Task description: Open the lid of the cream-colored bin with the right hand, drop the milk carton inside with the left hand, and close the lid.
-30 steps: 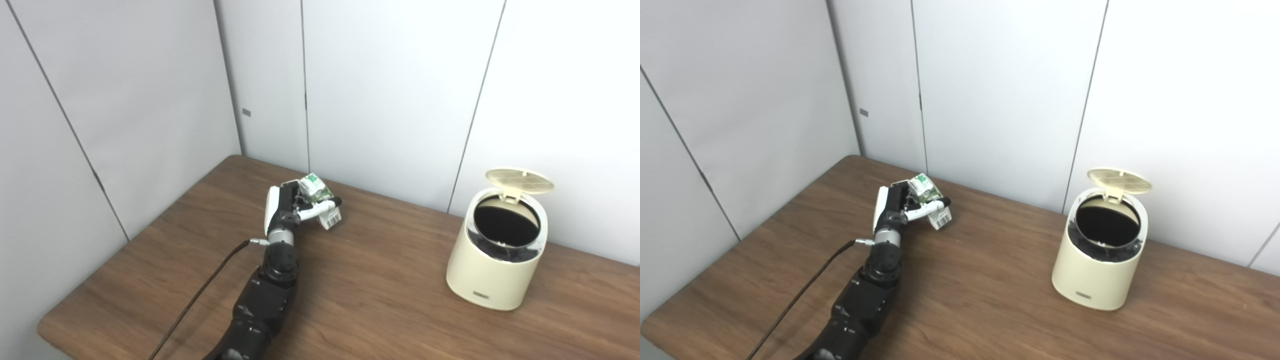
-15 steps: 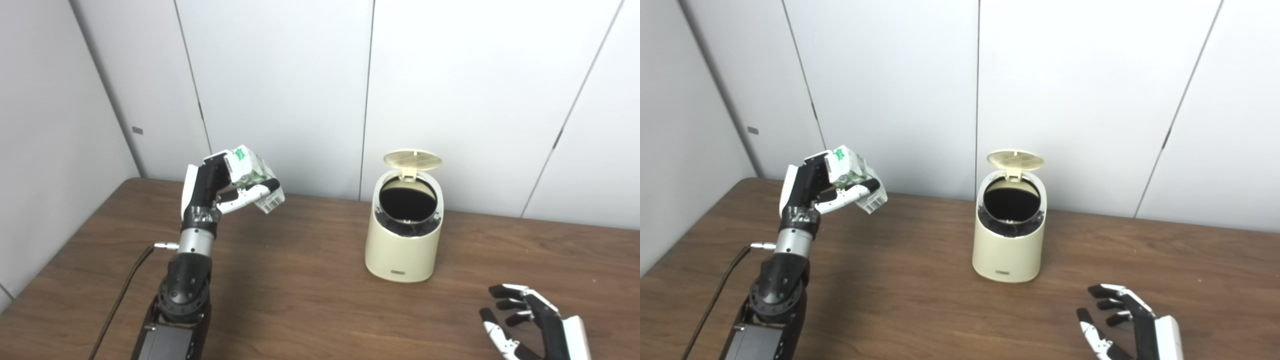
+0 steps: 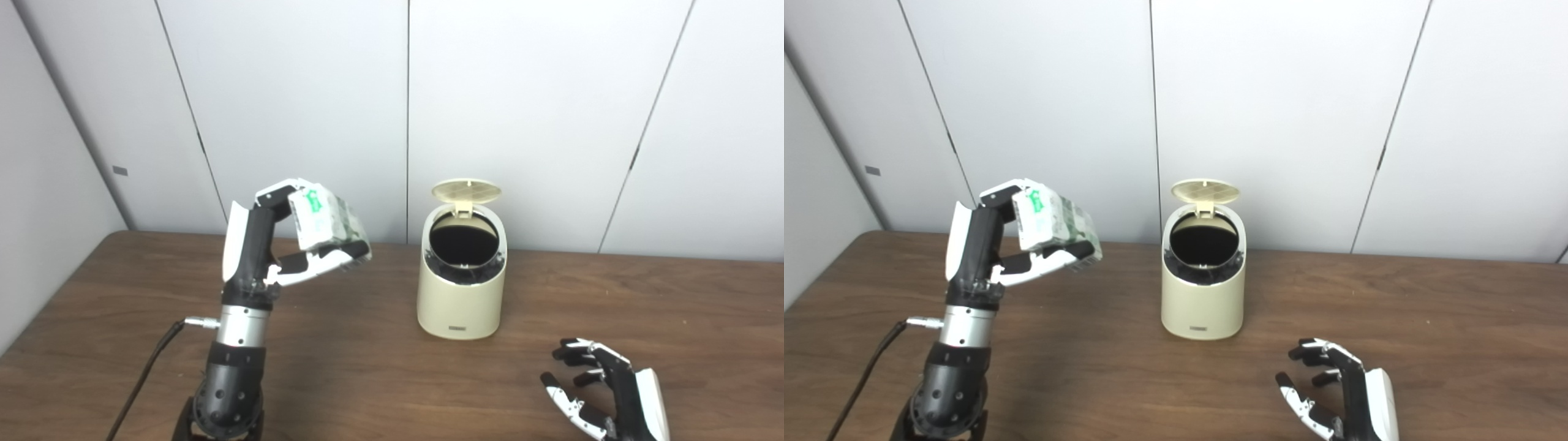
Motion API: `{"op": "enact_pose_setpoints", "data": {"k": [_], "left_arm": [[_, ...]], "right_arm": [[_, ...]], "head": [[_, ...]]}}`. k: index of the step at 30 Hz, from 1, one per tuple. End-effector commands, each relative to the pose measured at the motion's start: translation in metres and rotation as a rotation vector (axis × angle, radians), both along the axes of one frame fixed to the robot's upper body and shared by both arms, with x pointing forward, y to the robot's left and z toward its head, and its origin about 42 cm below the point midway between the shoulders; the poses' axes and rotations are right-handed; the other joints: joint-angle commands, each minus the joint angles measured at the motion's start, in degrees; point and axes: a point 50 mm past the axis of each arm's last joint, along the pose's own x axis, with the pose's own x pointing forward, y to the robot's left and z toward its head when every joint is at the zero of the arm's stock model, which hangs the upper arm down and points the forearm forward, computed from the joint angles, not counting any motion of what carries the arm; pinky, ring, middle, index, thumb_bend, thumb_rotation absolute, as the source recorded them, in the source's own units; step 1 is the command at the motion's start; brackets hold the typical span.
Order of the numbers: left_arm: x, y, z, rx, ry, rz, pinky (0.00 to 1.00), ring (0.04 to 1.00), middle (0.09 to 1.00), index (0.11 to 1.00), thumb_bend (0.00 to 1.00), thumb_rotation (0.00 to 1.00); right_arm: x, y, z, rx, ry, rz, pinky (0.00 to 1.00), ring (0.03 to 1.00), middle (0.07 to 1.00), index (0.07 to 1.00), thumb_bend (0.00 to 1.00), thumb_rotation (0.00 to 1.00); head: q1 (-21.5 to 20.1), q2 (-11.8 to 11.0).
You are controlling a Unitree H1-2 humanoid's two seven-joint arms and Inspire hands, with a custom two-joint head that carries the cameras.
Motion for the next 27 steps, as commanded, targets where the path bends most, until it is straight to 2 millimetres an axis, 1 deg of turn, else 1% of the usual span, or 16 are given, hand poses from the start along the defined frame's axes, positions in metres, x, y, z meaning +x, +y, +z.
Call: {"op": "enact_pose_setpoints", "data": {"k": [1,5,7,9,12,15,18,22,24,27], "left_arm": [[-0.001,-0.007,0.032,0.04,-0.207,-0.005,0.37,0.44,0.481,0.499,0.5,0.0],[-0.002,-0.02,0.039,0.083,-0.291,-0.014,0.36,0.438,0.479,0.503,0.5,0.0],[-0.002,-0.026,0.04,0.093,-0.311,-0.025,0.39,0.441,0.48,0.501,0.5,0.0],[-0.002,-0.031,0.04,0.097,-0.32,-0.033,0.41,0.442,0.48,0.499,0.5,0.0],[0.002,-0.04,0.039,0.11,-0.346,-0.038,0.39,0.443,0.483,0.491,0.51,0.0],[0.011,-0.049,0.037,0.162,-0.39,-0.021,0.37,0.439,0.485,0.501,0.5,0.0],[0.025,-0.056,0.033,0.203,-0.4,-0.011,0.37,0.441,0.483,0.501,0.5,0.0],[0.038,-0.065,0.029,0.227,-0.411,-0.013,0.37,0.445,0.481,0.497,0.5,0.0],[0.043,-0.07,0.025,0.24,-0.405,-0.016,0.38,0.448,0.48,0.495,0.5,0.0],[0.049,-0.075,0.017,0.252,-0.399,-0.017,0.39,0.449,0.479,0.495,0.51,0.0]], "right_arm": [[0.007,0.005,0.01,-0.009,-0.063,0.005,0.51,0.635,0.695,0.642,0.28,0.15],[0.01,0.007,0.008,-0.002,-0.068,0.01,0.5,0.621,0.693,0.649,0.29,0.14],[0.011,0.007,0.007,0.004,-0.073,0.012,0.48,0.611,0.692,0.651,0.29,0.12],[0.012,0.008,0.005,0.006,-0.071,0.009,0.5,0.622,0.691,0.652,0.29,0.12],[0.013,0.01,0.004,0.008,-0.066,0.007,0.52,0.644,0.693,0.649,0.3,0.15],[0.013,0.011,0.004,0.007,-0.064,0.01,0.52,0.645,0.698,0.655,0.3,0.16],[0.012,0.013,0.003,-0.005,-0.072,0.019,0.5,0.629,0.693,0.659,0.3,0.14],[0.01,0.016,0.002,0.011,-0.07,0.019,0.52,0.645,0.692,0.661,0.31,0.15],[0.009,0.017,0.002,0.009,-0.071,0.019,0.54,0.654,0.693,0.66,0.31,0.18],[0.007,0.018,0.0,-0.009,-0.081,0.022,0.53,0.649,0.686,0.655,0.31,0.17]], "head": [[-0.1,0.0],[-0.1,0.0],[-0.3,-0.1],[-0.5,-0.1],[-0.7,-0.1],[-1.2,-0.2],[-1.6,0.0],[-2.4,0.0],[-2.8,0.0],[-2.7,-0.1]]}}
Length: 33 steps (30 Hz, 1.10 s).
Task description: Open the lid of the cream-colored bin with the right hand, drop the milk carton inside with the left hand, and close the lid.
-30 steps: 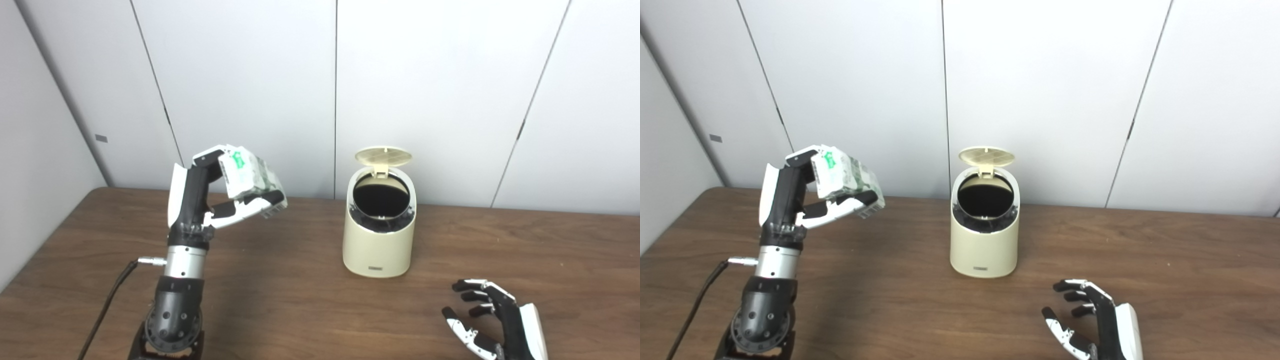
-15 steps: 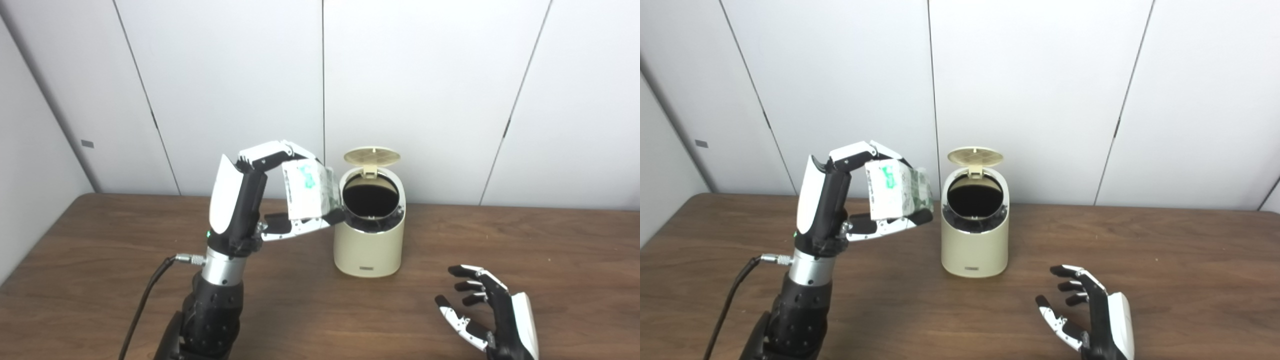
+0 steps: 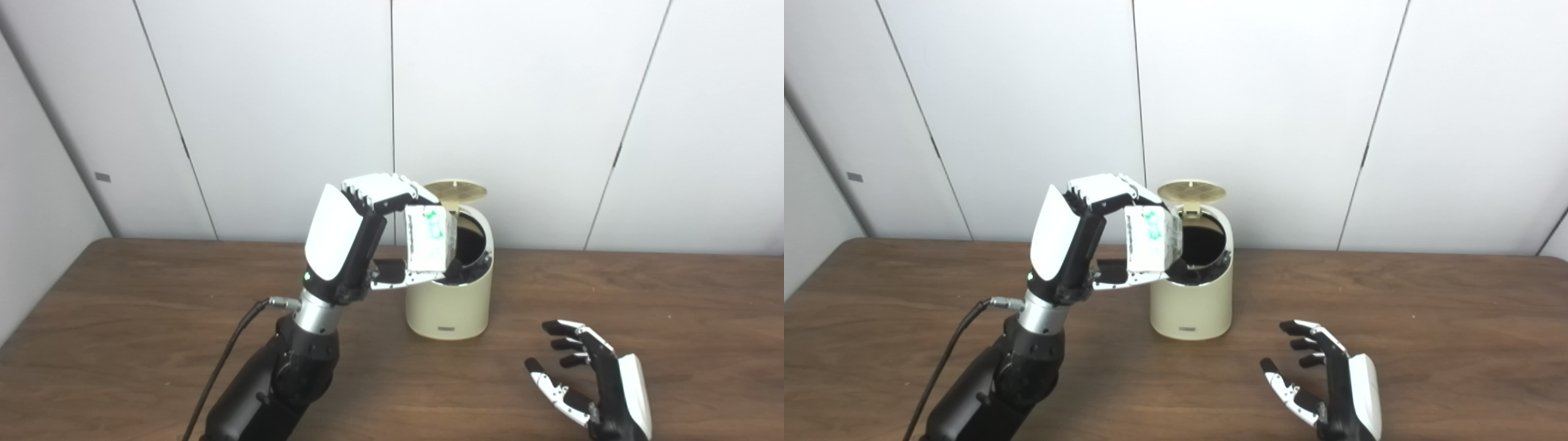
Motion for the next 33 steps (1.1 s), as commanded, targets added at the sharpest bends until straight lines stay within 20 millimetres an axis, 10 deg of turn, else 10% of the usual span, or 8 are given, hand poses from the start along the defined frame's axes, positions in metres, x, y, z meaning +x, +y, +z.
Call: {"op": "enact_pose_setpoints", "data": {"k": [1,33], "left_arm": [[0.008,-0.004,0.021,-0.032,-0.09,-0.013,0.4,0.447,0.48,0.496,0.5,0.0],[0.045,-0.029,-0.003,0.077,-0.1,0.016,0.38,0.419,0.495,0.503,0.5,0.0]], "right_arm": [[-0.003,0.008,-0.002,-0.003,-0.03,0.014,0.54,0.652,0.686,0.655,0.31,0.19],[-0.016,0.011,0.001,0.042,-0.011,-0.01,0.57,0.673,0.693,0.655,0.31,0.25]], "head": [[0.0,0.0],[0.2,0.3]]}}
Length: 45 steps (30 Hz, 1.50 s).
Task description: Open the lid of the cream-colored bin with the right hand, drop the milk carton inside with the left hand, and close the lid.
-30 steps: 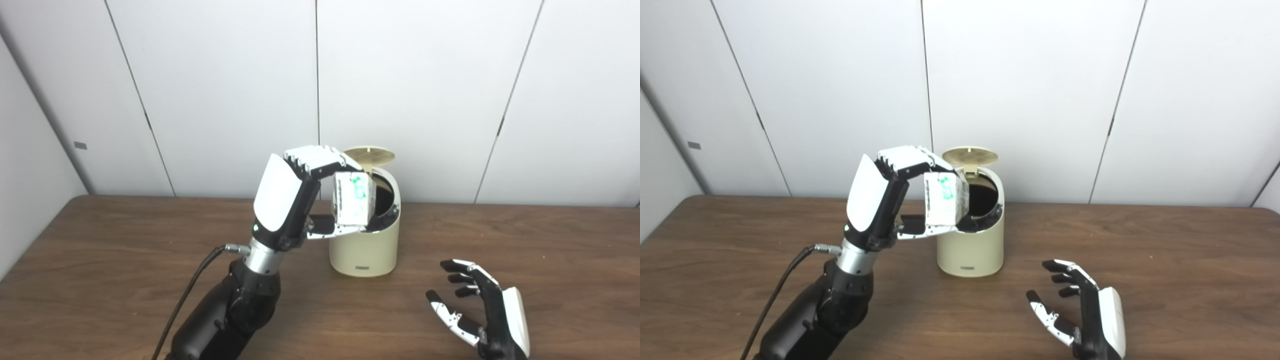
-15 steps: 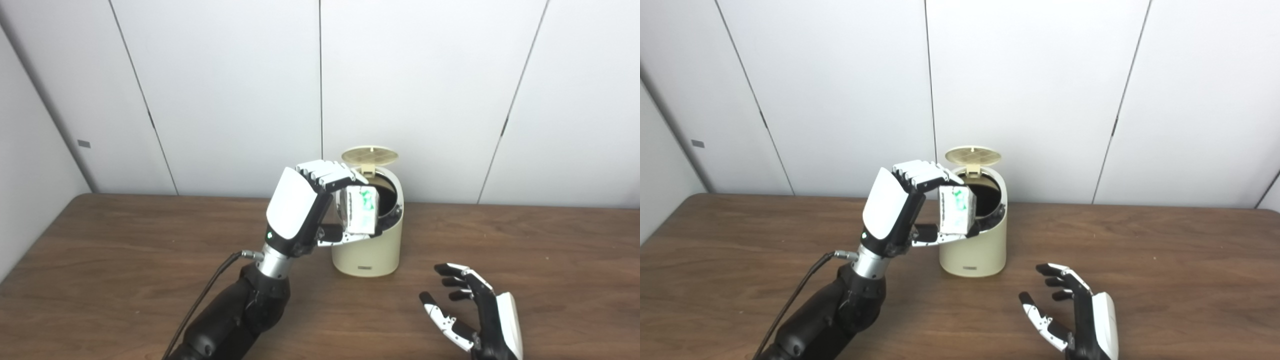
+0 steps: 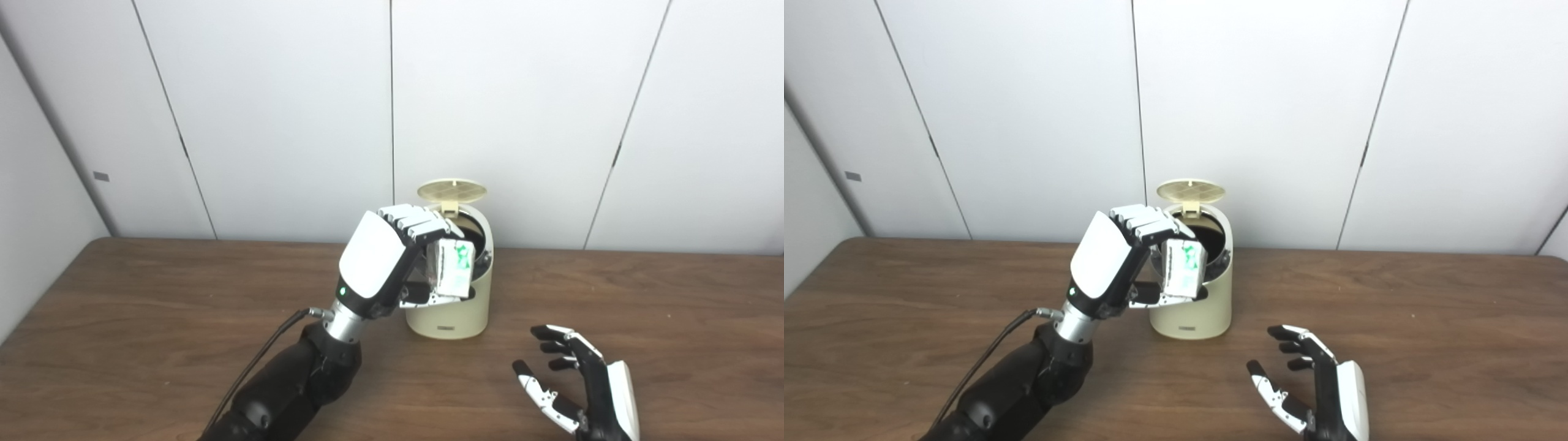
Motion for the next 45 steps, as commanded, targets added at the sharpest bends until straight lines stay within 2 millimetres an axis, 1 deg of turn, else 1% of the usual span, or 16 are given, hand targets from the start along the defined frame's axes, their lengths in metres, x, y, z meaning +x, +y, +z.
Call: {"op": "enact_pose_setpoints", "data": {"k": [1,5,9,12,13,15,18,26,33,36,38,42,45], "left_arm": [[0.012,-0.005,0.037,-0.057,-0.088,-0.022,0.38,0.421,0.494,0.501,0.5,0.0],[0.015,-0.005,0.046,-0.05,-0.114,-0.025,0.38,0.431,0.488,0.493,0.5,0.0],[0.019,-0.004,0.053,-0.036,-0.131,-0.025,0.38,0.443,0.487,0.48,0.5,0.0],[0.02,-0.005,0.058,-0.037,-0.143,-0.03,0.39,0.443,0.483,0.486,0.5,0.0],[0.02,-0.006,0.061,-0.038,-0.148,-0.032,0.39,0.441,0.483,0.488,0.5,0.0],[0.022,-0.006,0.064,-0.039,-0.157,-0.031,0.39,0.44,0.482,0.492,0.5,0.0],[0.025,-0.003,0.065,-0.048,-0.156,-0.016,0.38,0.436,0.484,0.492,0.5,0.0],[0.033,0.0,0.054,-0.065,-0.112,0.022,0.37,0.435,0.489,0.492,0.5,0.0],[0.04,0.001,0.041,-0.079,-0.067,0.034,0.37,0.447,0.48,0.487,0.5,0.0],[0.041,0.004,0.031,-0.084,-0.047,0.048,0.38,0.453,0.477,0.488,0.5,0.0],[0.042,0.005,0.025,-0.08,-0.033,0.054,0.37,0.44,0.481,0.49,0.5,0.0],[0.043,0.005,0.009,-0.095,0.04,0.064,0.34,0.431,0.485,0.497,0.5,0.0],[0.041,0.002,-0.002,-0.115,0.076,0.071,0.31,0.421,0.485,0.504,0.5,0.0]], "right_arm": [[-0.001,0.002,0.002,0.008,-0.022,0.0,0.56,0.666,0.693,0.654,0.31,0.24],[0.001,0.003,0.001,0.0,-0.019,0.004,0.56,0.664,0.693,0.655,0.31,0.25],[0.001,0.005,-0.001,0.01,-0.026,0.01,0.56,0.666,0.691,0.654,0.31,0.21],[0.002,0.006,-0.001,0.02,-0.025,0.011,0.55,0.661,0.691,0.657,0.31,0.19],[0.002,0.006,-0.001,0.019,-0.029,0.014,0.55,0.661,0.693,0.658,0.31,0.2],[0.002,0.007,-0.002,0.015,-0.037,0.019,0.55,0.658,0.688,0.655,0.31,0.17],[0.002,0.007,-0.002,0.013,-0.04,0.022,0.56,0.664,0.688,0.656,0.31,0.16],[0.0,0.007,-0.002,0.018,-0.043,0.02,0.56,0.657,0.686,0.654,0.31,0.16],[-0.004,0.01,0.001,0.004,-0.038,0.021,0.57,0.672,0.686,0.652,0.31,0.15],[-0.006,0.013,0.002,0.005,-0.041,0.021,0.57,0.672,0.686,0.652,0.31,0.14],[-0.007,0.014,0.002,0.011,-0.044,0.024,0.57,0.672,0.687,0.653,0.31,0.17],[-0.01,0.017,0.004,0.012,-0.04,0.023,0.57,0.667,0.686,0.654,0.31,0.19],[-0.01,0.018,0.004,0.015,-0.05,0.026,0.56,0.658,0.682,0.646,0.32,0.16]], "head": [[-0.1,-0.2],[-0.1,-0.5],[0.2,-0.6],[0.2,-0.6],[0.1,-0.6],[-0.1,-0.8],[-0.2,-0.7],[-0.3,-0.6],[-1.8,-0.1],[-2.4,0.1],[-2.5,0.2],[-2.9,0.6],[-3.0,0.7]]}}
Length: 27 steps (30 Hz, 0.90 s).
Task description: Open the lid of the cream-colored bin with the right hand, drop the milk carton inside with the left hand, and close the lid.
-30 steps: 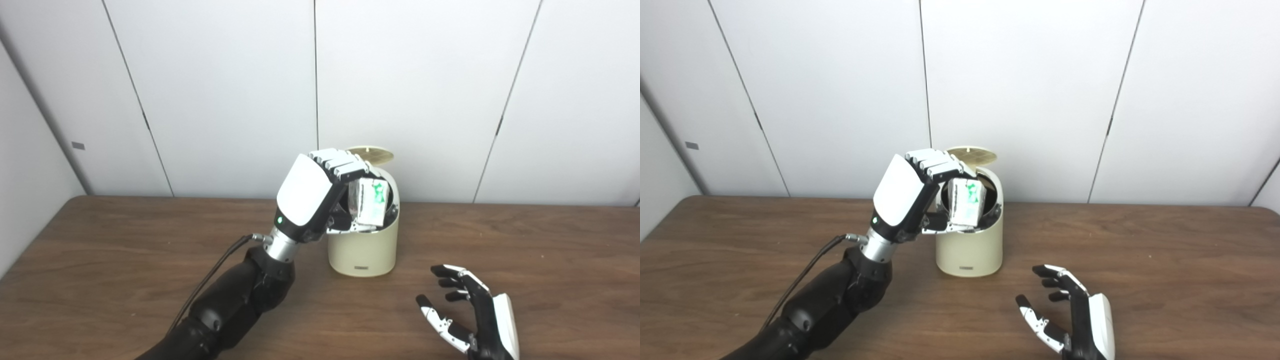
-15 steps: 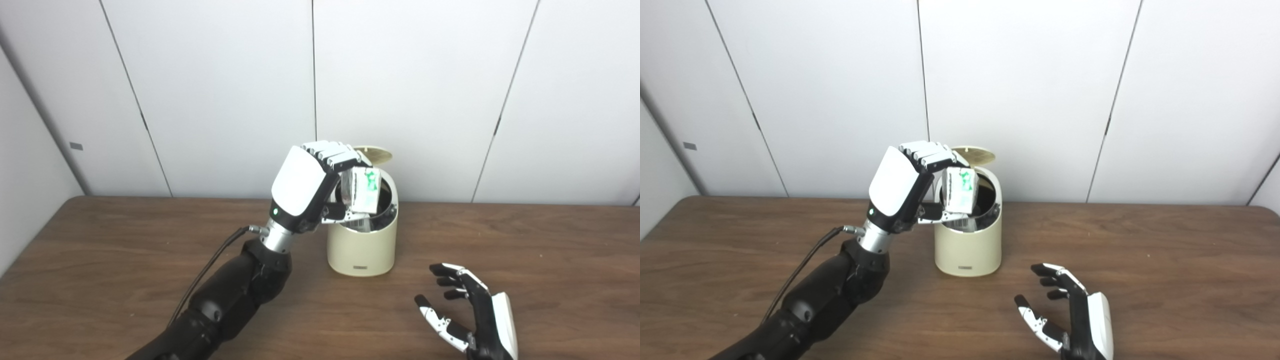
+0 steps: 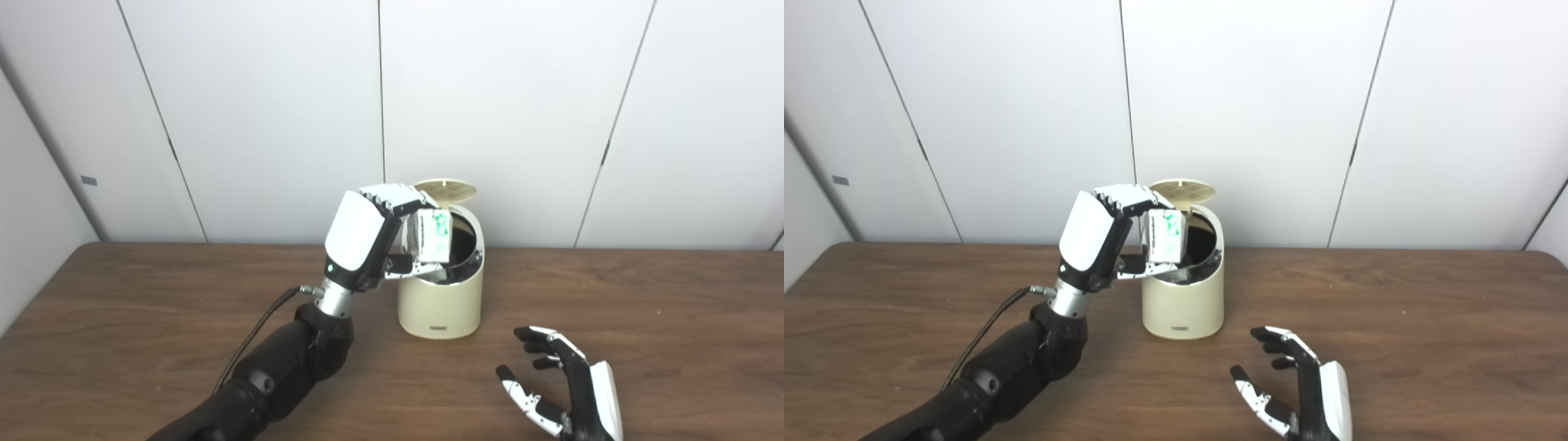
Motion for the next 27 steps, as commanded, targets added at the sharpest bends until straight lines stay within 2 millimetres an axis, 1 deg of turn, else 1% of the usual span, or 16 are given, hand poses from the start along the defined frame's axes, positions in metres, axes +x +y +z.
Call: {"op": "enact_pose_setpoints", "data": {"k": [1,3,8,11,17,23,27], "left_arm": [[0.005,-0.004,0.006,-0.018,-0.007,0.004,0.31,0.42,0.485,0.504,0.5,0.0],[0.002,-0.006,0.001,-0.03,0.012,0.003,0.31,0.415,0.487,0.506,0.5,0.0],[0.0,-0.011,-0.003,-0.035,0.019,-0.003,0.29,0.401,0.485,0.517,0.5,0.0],[-0.001,-0.015,-0.005,-0.041,0.024,-0.007,0.27,0.394,0.484,0.52,0.5,0.0],[-0.005,-0.024,-0.01,-0.049,0.047,-0.024,0.3,0.409,0.482,0.511,0.5,0.0],[-0.008,-0.034,-0.011,-0.063,0.062,-0.047,0.31,0.413,0.482,0.501,0.5,0.0],[-0.008,-0.038,-0.009,-0.072,0.064,-0.056,0.29,0.402,0.487,0.513,0.5,0.0]], "right_arm": [[-0.001,0.004,0.005,0.005,-0.048,0.003,0.56,0.658,0.682,0.645,0.32,0.16],[-0.001,0.005,0.006,-0.001,-0.049,0.004,0.56,0.66,0.682,0.645,0.32,0.15],[0.0,0.007,0.005,-0.004,-0.065,0.014,0.55,0.656,0.67,0.633,0.32,0.13],[0.0,0.01,0.006,-0.01,-0.065,0.01,0.55,0.655,0.665,0.628,0.32,0.15],[-0.001,0.014,0.007,-0.012,-0.057,0.009,0.55,0.66,0.67,0.632,0.32,0.16],[0.001,0.016,0.005,-0.01,-0.06,0.012,0.56,0.661,0.668,0.628,0.33,0.14],[0.001,0.017,0.005,-0.002,-0.063,0.017,0.55,0.661,0.668,0.631,0.33,0.13]], "head": [[-0.1,0.1],[-0.4,0.0],[-0.8,0.3],[-1.2,0.5],[-1.3,0.7],[-1.5,0.4],[-1.6,0.3]]}}
